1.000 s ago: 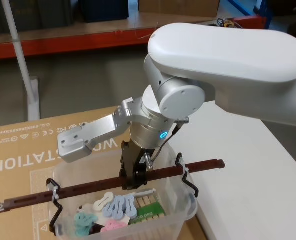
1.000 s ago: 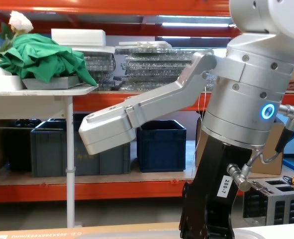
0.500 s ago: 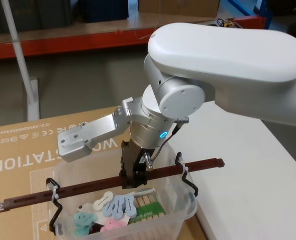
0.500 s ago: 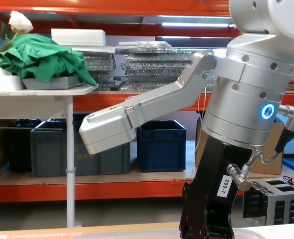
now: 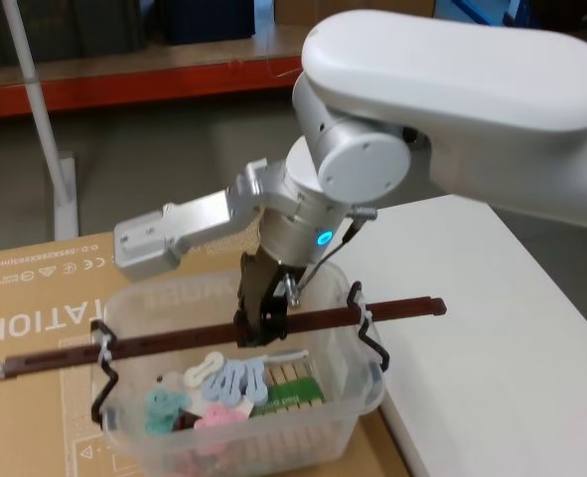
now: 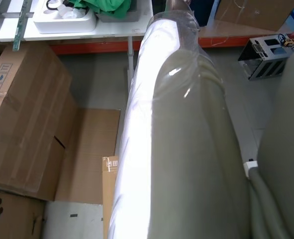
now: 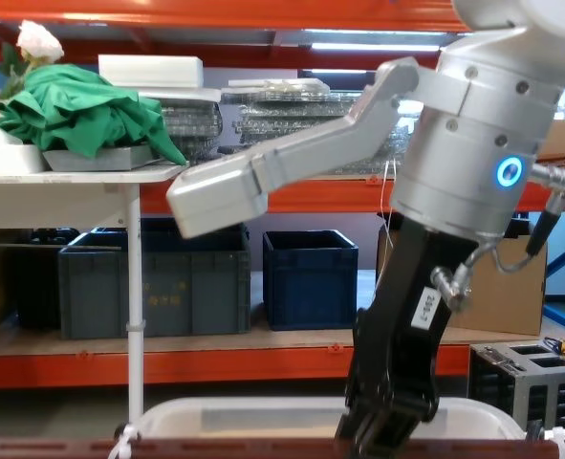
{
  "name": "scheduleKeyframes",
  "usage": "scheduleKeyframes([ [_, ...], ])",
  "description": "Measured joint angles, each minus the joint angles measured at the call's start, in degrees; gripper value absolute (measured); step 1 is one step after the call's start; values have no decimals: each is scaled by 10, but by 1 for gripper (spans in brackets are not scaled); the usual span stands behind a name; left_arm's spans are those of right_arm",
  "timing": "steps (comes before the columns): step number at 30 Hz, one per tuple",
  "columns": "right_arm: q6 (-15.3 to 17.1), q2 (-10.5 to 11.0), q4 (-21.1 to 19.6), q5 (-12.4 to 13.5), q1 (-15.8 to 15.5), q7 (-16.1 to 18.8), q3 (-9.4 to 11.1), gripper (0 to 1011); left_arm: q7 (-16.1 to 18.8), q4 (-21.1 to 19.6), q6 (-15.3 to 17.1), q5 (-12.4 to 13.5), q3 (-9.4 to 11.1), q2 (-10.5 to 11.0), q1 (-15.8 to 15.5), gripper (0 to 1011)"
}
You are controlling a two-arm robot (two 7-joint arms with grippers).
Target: Use one hand to grasp the basket and place it at the designated location.
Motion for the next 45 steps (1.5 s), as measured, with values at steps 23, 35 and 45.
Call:
scheduleKeyframes([
  [23, 64, -4, 96, 54, 20, 42, 38, 241, 0, 0, 0, 0, 0, 0, 0, 0],
  [35, 105, 15, 125, 65, 20, 59, 58, 241, 0, 0, 0, 0, 0, 0, 0, 0],
  [45, 142, 44, 142, 72, 19, 69, 84, 241, 0, 0, 0, 0, 0, 0, 0, 0],
])
